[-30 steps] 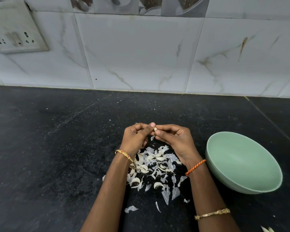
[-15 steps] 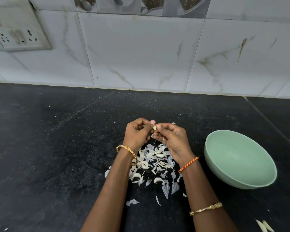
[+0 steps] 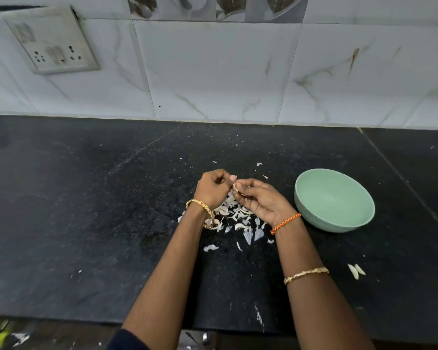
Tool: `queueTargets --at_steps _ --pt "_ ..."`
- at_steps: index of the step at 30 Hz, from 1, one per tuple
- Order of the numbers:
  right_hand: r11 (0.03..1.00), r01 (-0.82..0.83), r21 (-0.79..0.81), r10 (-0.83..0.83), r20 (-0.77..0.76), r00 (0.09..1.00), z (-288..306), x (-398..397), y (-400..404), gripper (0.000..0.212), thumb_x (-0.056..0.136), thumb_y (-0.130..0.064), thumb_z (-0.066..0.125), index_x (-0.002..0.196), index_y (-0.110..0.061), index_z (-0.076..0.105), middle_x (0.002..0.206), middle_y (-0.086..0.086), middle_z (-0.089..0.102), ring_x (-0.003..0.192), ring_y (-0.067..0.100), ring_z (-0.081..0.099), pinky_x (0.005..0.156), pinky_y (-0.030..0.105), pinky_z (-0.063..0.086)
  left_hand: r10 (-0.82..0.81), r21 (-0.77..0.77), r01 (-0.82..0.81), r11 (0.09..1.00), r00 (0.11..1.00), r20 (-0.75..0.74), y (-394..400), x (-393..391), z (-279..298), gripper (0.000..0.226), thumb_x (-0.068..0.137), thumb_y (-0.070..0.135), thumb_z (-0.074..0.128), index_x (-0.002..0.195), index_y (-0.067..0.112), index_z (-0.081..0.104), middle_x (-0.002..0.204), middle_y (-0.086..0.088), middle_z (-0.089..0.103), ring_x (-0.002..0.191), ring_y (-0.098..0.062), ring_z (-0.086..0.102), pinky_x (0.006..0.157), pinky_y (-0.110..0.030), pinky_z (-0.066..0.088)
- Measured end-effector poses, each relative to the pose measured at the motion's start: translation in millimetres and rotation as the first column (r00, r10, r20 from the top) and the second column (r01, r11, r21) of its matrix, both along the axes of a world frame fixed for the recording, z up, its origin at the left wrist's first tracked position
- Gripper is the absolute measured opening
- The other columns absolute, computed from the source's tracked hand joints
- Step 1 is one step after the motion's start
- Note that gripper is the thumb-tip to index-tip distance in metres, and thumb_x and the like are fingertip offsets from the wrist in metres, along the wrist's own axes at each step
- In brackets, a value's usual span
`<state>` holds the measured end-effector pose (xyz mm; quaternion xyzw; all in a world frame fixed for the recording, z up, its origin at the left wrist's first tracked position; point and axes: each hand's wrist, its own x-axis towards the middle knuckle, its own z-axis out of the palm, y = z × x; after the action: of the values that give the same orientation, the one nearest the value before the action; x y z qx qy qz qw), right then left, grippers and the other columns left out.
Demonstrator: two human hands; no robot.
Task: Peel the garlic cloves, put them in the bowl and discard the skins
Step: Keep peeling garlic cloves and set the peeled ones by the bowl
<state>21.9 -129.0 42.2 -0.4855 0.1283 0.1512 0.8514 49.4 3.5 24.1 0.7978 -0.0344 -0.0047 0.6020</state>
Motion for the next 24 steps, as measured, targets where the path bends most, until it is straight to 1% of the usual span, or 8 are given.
queueTargets --at_steps 4,7,9,13,15,18,21,24 --pt "1.000 -0.010 -0.007 0.011 0.028 1.000 6.2 -25.1 -2.0 0.012 0.087 0.012 0.055 0.088 0.004 0.064 0.076 0.010 0.070 0.065 0.011 0.069 0.066 0.019 0.058 -0.040 0.004 0.040 0.999 0.999 0.008 1.4 -22.4 8.3 0.026 0.093 0.014 0.058 0.067 0.014 0.057 0.062 0.004 0.051 0.060 -0.008 0.045 0.062 -0.022 0.041" --pt "0.999 -0.034 0.006 0.033 0.069 0.997 11.9 -43.0 -5.6 0.016 0.086 0.014 0.054 0.092 0.004 0.065 0.078 0.009 0.073 0.072 0.013 0.071 0.070 0.020 0.058 -0.054 -0.037 0.054 0.998 0.999 -0.003 2.2 -41.1 15.1 0.029 0.096 0.013 0.054 0.068 0.014 0.054 0.060 0.004 0.044 0.050 0.001 0.038 0.052 -0.014 0.035" --pt "0.999 -0.047 0.017 0.046 0.087 0.995 15.4 -51.3 -7.1 0.019 0.085 0.017 0.053 0.094 0.004 0.065 0.079 0.010 0.074 0.075 0.014 0.072 0.071 0.020 0.058 -0.047 -0.060 0.045 0.997 0.998 -0.030 2.7 -49.5 18.3 0.032 0.099 0.015 0.049 0.066 0.016 0.052 0.055 0.006 0.039 0.043 0.000 0.032 0.045 -0.016 0.030" --pt "0.999 -0.044 0.001 0.044 0.122 0.992 22.2 -64.6 -6.4 0.020 0.086 0.017 0.052 0.093 0.003 0.065 0.080 0.009 0.074 0.077 0.014 0.072 0.072 0.019 0.057 -0.071 -0.078 0.062 0.995 0.992 -0.109 -0.7 -65.3 26.0 0.033 0.102 0.019 0.040 0.070 0.015 0.046 0.055 0.004 0.032 0.041 -0.002 0.027 0.042 -0.019 0.025" --pt "0.999 -0.024 -0.021 0.027 0.137 0.990 22.3 -67.7 -5.0 0.018 0.087 0.014 0.053 0.091 0.001 0.065 0.079 0.007 0.074 0.074 0.012 0.071 0.072 0.019 0.058 -0.060 -0.095 0.050 0.994 0.993 -0.105 -3.5 -70.4 26.5 0.032 0.102 0.019 0.041 0.070 0.016 0.046 0.056 0.004 0.033 0.044 -0.004 0.028 0.043 -0.020 0.025" --pt "0.999 -0.024 -0.046 0.029 0.133 0.991 20.3 -70.1 -2.5 0.016 0.092 0.007 0.052 0.095 -0.003 0.064 0.081 0.007 0.069 0.068 0.009 0.066 0.065 0.019 0.056 -0.019 -0.098 0.009 0.995 0.994 -0.105 -6.4 -74.7 25.0 0.032 0.101 0.021 0.044 0.069 0.017 0.045 0.057 0.004 0.034 0.047 -0.007 0.028 0.045 -0.023 0.025" --pt "0.999 -0.012 0.047 0.007 0.112 0.994 16.5 -69.9 -3.0 0.017 0.094 0.002 0.049 0.098 -0.008 0.062 0.087 0.003 0.068 0.070 0.007 0.061 0.062 0.018 0.052 0.029 -0.063 -0.037 0.997 0.992 -0.126 -6.1 -75.0 22.5 0.036 0.100 0.023 0.044 0.065 0.018 0.038 0.054 0.005 0.031 0.046 -0.007 0.026 0.044 -0.024 0.023" --pt "0.987 0.001 0.163 -0.019 0.110 0.994 15.1 -67.0 -6.4 0.015 0.093 0.000 0.050 0.097 -0.009 0.061 0.090 0.003 0.073 0.075 0.008 0.065 0.063 0.018 0.052 0.059 -0.028 -0.063 0.998 0.989 -0.136 -1.8 -71.8 20.0 0.040 0.099 0.023 0.046 0.060 0.019 0.033 0.053 0.006 0.030 0.046 -0.009 0.025 0.046 -0.025 0.022"
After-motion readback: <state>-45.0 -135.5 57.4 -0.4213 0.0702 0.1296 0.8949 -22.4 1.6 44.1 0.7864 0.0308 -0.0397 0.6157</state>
